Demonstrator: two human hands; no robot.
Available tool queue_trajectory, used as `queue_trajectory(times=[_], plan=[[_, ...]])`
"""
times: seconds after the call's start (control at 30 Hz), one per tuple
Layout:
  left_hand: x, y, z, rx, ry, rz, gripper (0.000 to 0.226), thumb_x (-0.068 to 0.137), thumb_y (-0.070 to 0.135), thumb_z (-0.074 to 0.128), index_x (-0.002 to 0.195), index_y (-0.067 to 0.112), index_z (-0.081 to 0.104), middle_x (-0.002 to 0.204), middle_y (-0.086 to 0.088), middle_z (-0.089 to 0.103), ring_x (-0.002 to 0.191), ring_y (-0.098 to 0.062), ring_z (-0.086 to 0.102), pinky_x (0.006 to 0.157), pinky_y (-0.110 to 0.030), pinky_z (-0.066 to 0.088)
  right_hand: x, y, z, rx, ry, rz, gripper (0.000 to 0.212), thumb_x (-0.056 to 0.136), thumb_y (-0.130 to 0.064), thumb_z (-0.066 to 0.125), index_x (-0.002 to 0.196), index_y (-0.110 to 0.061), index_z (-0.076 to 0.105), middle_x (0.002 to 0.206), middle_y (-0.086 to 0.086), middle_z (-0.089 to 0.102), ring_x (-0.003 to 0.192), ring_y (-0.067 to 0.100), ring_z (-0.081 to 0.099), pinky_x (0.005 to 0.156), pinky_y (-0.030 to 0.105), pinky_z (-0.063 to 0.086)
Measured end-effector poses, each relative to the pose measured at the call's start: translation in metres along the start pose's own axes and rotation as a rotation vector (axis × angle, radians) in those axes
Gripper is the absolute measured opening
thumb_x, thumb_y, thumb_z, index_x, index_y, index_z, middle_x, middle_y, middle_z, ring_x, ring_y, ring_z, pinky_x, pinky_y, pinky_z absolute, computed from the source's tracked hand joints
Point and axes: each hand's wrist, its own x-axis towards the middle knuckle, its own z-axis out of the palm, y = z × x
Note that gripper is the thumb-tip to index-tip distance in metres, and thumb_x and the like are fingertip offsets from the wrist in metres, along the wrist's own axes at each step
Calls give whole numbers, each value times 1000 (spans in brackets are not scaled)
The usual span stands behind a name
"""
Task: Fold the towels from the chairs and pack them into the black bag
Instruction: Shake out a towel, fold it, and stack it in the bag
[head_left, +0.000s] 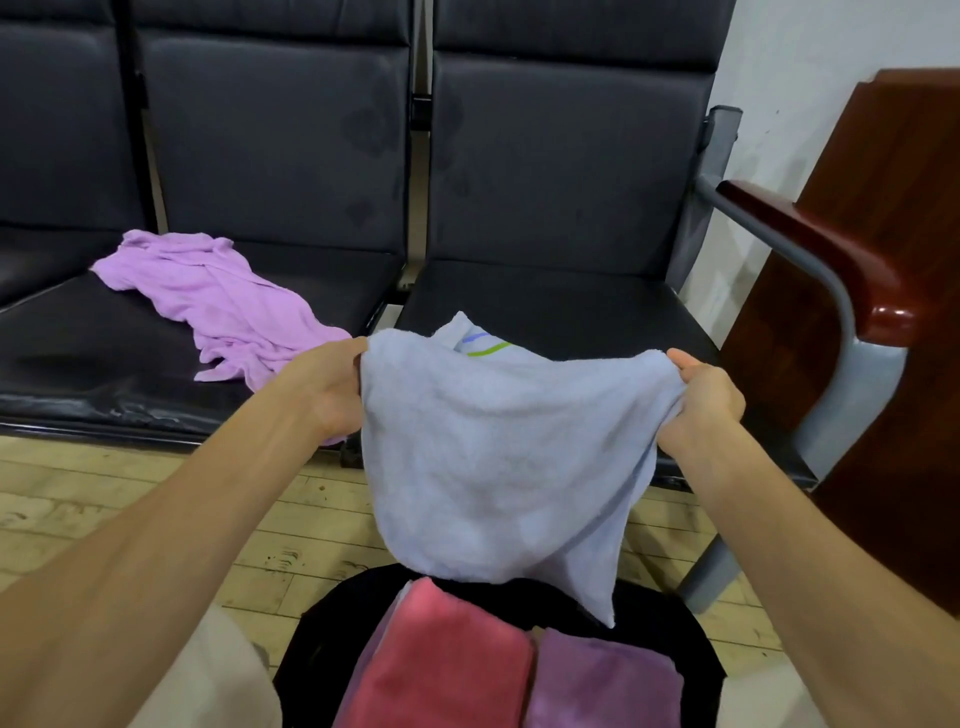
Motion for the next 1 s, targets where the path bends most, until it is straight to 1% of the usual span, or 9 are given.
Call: queue_trajectory(times=[0.1, 0.17, 0.3, 0.43, 0.53, 0.67, 0.83, 0.93, 1.0], plan=[[-10, 5, 5, -406, -227, -61, 9, 92, 7, 53, 92, 10, 61, 83, 0, 63, 70, -10, 59, 60, -18, 47, 4, -3, -1, -19, -25, 27, 29, 93, -8, 50, 108, -23, 69, 90, -5, 67, 90, 21, 66, 83, 38, 57], [-6, 1, 10, -249, -80, 106, 14, 91, -1, 53, 99, 5, 62, 90, -8, 65, 79, -18, 62, 67, -24, 51, 2, -3, -3, -80, -43, 14, 27, 91, -10, 52, 104, -26, 70, 92, -4, 68, 93, 23, 66, 84, 41, 57], [-2, -13, 6, 595, 282, 393, 25, 90, -3, 47, 70, 13, 44, 65, -5, 46, 64, -25, 45, 57, -31, 34, 5, -6, -4, -221, -115, -33, 18, 94, -17, 51, 94, -27, 66, 100, -5, 68, 92, 22, 65, 85, 38, 56], [1, -18, -6, 610, 356, 335, 20, 97, 8, 42, 78, 5, 46, 79, -16, 52, 75, -31, 51, 63, -34, 35, 4, -8, -10, -494, -118, -328, 18, 97, -12, 50, 95, -21, 66, 84, -9, 56, 81, 13, 52, 83, 29, 47], [2, -21, -9, 398, 325, 229, 22, 98, 15, 41, 85, 1, 52, 79, -14, 53, 72, -26, 48, 63, -33, 37, 8, -4, -23, -716, -147, -629, 28, 100, -6, 42, 106, -16, 67, 96, -8, 56, 91, 8, 49, 82, 24, 39], [-11, -20, 4, -193, 91, 52, 28, 103, 21, 38, 111, 7, 60, 90, -11, 63, 71, -25, 58, 57, -25, 46, 10, 1, -32, -943, -171, -737, 29, 102, -11, 39, 108, -17, 67, 109, 0, 62, 97, 17, 56, 71, 16, 40], [-18, -12, 23, -416, 25, 50, 32, 104, 26, 37, 124, 8, 54, 116, -10, 63, 93, -20, 63, 75, -31, 51, -9, 0, -22, -643, -241, -347, 33, 100, -14, 43, 97, -29, 72, 113, -3, 63, 110, 23, 57, 98, 44, 48], [-21, -11, 26, -494, 46, -16, 36, 102, 27, 41, 128, 5, 53, 125, -13, 60, 112, -27, 60, 97, -38, 48, -30, -10, -28, -413, -373, -138, 26, 97, -15, 48, 112, -20, 69, 116, 6, 66, 106, 27, 63, 88, 43, 54], [-21, -9, 28, -496, 15, -5, 29, 102, 25, 41, 117, 4, 56, 109, -9, 67, 100, -20, 65, 88, -31, 51, -43, -15, -35, -243, -500, -75, 25, 97, -15, 48, 112, -17, 68, 113, 7, 69, 104, 26, 66, 79, 38, 55]])
